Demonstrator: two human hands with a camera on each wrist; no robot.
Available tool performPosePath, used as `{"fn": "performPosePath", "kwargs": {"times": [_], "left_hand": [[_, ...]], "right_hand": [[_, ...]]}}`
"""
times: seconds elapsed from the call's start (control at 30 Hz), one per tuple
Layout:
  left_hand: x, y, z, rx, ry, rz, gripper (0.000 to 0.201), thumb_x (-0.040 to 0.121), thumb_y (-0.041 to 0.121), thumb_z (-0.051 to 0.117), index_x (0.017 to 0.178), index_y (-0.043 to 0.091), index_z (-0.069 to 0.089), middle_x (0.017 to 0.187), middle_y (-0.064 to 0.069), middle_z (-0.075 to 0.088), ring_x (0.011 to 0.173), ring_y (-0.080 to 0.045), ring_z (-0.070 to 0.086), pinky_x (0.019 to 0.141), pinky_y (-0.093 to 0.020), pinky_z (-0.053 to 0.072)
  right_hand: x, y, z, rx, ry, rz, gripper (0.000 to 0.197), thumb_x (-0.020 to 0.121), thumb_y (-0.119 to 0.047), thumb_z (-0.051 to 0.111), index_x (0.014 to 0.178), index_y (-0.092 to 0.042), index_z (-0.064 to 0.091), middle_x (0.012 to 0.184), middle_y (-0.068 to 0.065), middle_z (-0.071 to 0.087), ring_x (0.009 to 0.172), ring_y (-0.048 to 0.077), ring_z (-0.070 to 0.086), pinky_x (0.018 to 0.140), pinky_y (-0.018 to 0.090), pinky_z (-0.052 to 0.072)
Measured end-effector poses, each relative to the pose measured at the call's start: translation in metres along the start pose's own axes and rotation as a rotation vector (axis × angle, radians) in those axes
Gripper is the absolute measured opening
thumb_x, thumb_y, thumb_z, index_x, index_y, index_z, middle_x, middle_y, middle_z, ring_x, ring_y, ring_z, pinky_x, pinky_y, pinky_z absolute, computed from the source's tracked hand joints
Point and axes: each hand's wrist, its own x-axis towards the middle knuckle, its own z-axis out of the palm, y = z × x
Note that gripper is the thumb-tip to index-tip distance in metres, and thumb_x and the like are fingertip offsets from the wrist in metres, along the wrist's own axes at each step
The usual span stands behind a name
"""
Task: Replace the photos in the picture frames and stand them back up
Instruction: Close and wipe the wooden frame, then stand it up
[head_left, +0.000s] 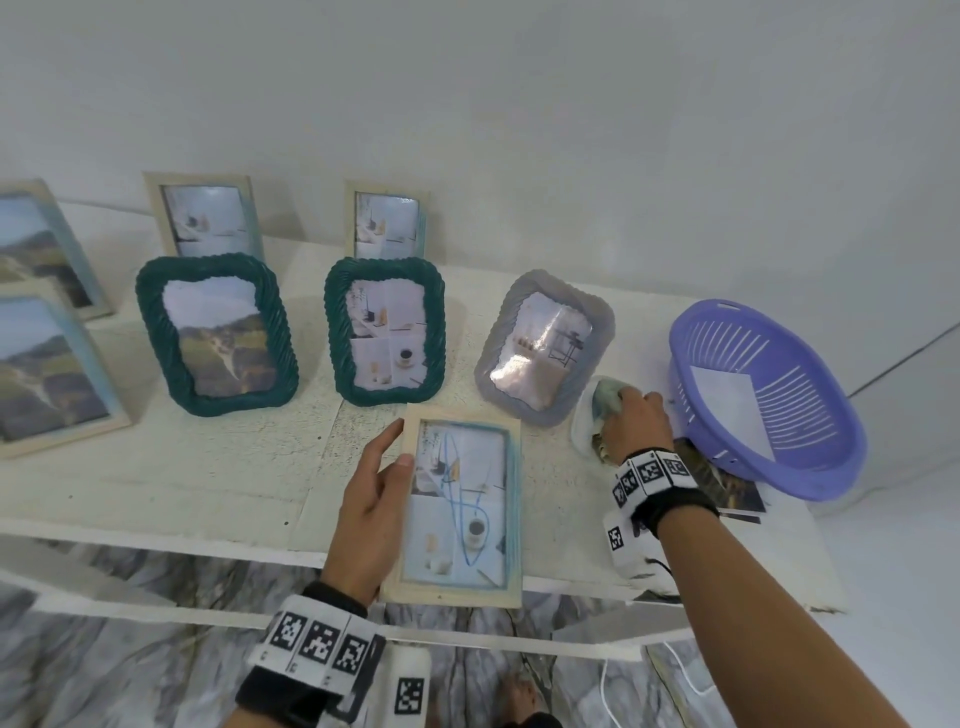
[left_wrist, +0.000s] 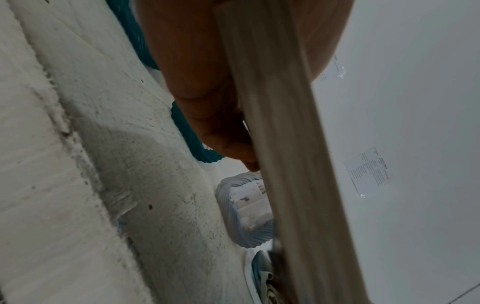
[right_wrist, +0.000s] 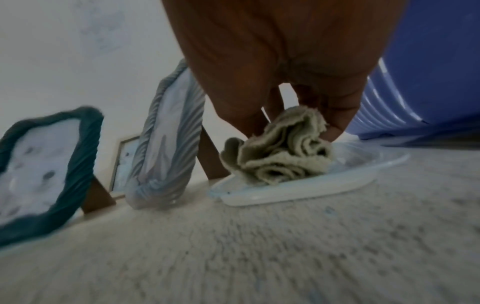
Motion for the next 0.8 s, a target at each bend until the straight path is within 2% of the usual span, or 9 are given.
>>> {"fn": "performPosePath", "kwargs": {"times": [0.07, 0.17, 0.2, 0.3, 0.4, 0.47, 0.6, 0.73, 0.8], "left_hand": [[0.001, -0.002, -0.002, -0.014, 0.003, -0.001, 0.034, 0.104, 0.026, 0.041, 0.135, 0.04, 0.048, 0.1, 0.025, 0.069, 0.1, 0.003, 0.062, 0.091, -0.019, 0.047], [0.001, -0.004, -0.005, -0.03, 0.006, 0.017, 0.033, 0.103, 0.034, 0.043, 0.133, 0.047, 0.048, 0.097, 0.001, 0.067, 0.093, -0.018, 0.063, 0.093, -0.036, 0.048], [0.002, -0.003, -0.005, -0.038, 0.01, 0.021, 0.033, 0.104, 0.033, 0.043, 0.134, 0.046, 0.047, 0.1, -0.001, 0.069, 0.096, -0.02, 0.064, 0.095, -0.037, 0.048], [0.003, 0.002, -0.003, -0.063, 0.007, 0.042, 0.036, 0.104, 0.023, 0.041, 0.137, 0.036, 0.046, 0.106, 0.02, 0.071, 0.104, -0.005, 0.065, 0.092, -0.028, 0.048], [0.004, 0.004, 0.0, -0.067, -0.011, 0.064, 0.036, 0.104, 0.021, 0.04, 0.138, 0.033, 0.045, 0.099, 0.019, 0.072, 0.098, -0.003, 0.067, 0.084, -0.021, 0.05], [0.004, 0.004, 0.003, -0.07, -0.016, 0.083, 0.036, 0.104, 0.019, 0.04, 0.137, 0.033, 0.045, 0.093, 0.019, 0.073, 0.092, 0.001, 0.066, 0.076, -0.012, 0.049], [0.001, 0.01, 0.01, -0.011, -0.017, 0.147, 0.038, 0.102, 0.023, 0.043, 0.138, 0.034, 0.046, 0.075, 0.009, 0.064, 0.075, -0.006, 0.058, 0.069, -0.01, 0.045], [0.0, 0.013, 0.013, 0.041, -0.014, 0.202, 0.039, 0.102, 0.019, 0.045, 0.14, 0.028, 0.046, 0.091, 0.016, 0.07, 0.084, 0.0, 0.062, 0.074, -0.01, 0.046], [0.002, 0.013, 0.012, 0.036, -0.019, 0.204, 0.041, 0.102, 0.019, 0.045, 0.142, 0.024, 0.045, 0.11, 0.011, 0.069, 0.1, -0.001, 0.064, 0.087, -0.016, 0.049]], "right_hand": [[-0.002, 0.002, -0.004, 0.063, 0.019, 0.004, 0.038, 0.092, -0.008, 0.048, 0.13, -0.007, 0.048, 0.122, 0.023, 0.047, 0.11, 0.04, 0.052, 0.091, 0.039, 0.043], [-0.014, 0.006, -0.012, 0.133, 0.109, -0.038, 0.039, 0.092, -0.012, 0.049, 0.131, -0.012, 0.049, 0.12, 0.022, 0.049, 0.105, 0.037, 0.051, 0.088, 0.037, 0.041], [-0.022, 0.006, -0.016, 0.156, 0.157, -0.053, 0.039, 0.091, -0.014, 0.051, 0.13, -0.014, 0.05, 0.117, 0.02, 0.049, 0.101, 0.036, 0.052, 0.083, 0.035, 0.041], [-0.054, 0.003, -0.025, 0.222, 0.314, -0.096, 0.038, 0.088, -0.016, 0.056, 0.126, -0.016, 0.056, 0.109, 0.015, 0.049, 0.093, 0.031, 0.052, 0.078, 0.03, 0.037], [-0.094, -0.013, -0.031, 0.289, 0.435, -0.211, 0.037, 0.085, -0.012, 0.062, 0.121, -0.017, 0.06, 0.105, 0.013, 0.048, 0.088, 0.025, 0.05, 0.078, 0.027, 0.037], [-0.12, -0.03, -0.03, 0.304, 0.48, -0.328, 0.037, 0.081, -0.007, 0.066, 0.116, -0.016, 0.064, 0.101, 0.012, 0.048, 0.081, 0.022, 0.048, 0.069, 0.027, 0.04], [-0.153, -0.062, -0.013, 0.251, 0.409, -0.488, 0.038, 0.078, -0.005, 0.066, 0.115, -0.016, 0.064, 0.098, 0.009, 0.046, 0.079, 0.023, 0.049, 0.058, 0.026, 0.041], [-0.162, -0.084, 0.008, 0.383, 0.328, -0.522, 0.036, 0.081, -0.011, 0.063, 0.117, -0.013, 0.063, 0.096, 0.006, 0.042, 0.077, 0.024, 0.05, 0.067, 0.026, 0.045], [-0.165, -0.091, 0.011, 0.486, 0.294, -0.5, 0.037, 0.082, -0.017, 0.057, 0.119, -0.013, 0.063, 0.097, 0.003, 0.04, 0.079, 0.018, 0.047, 0.072, 0.014, 0.037]]}}
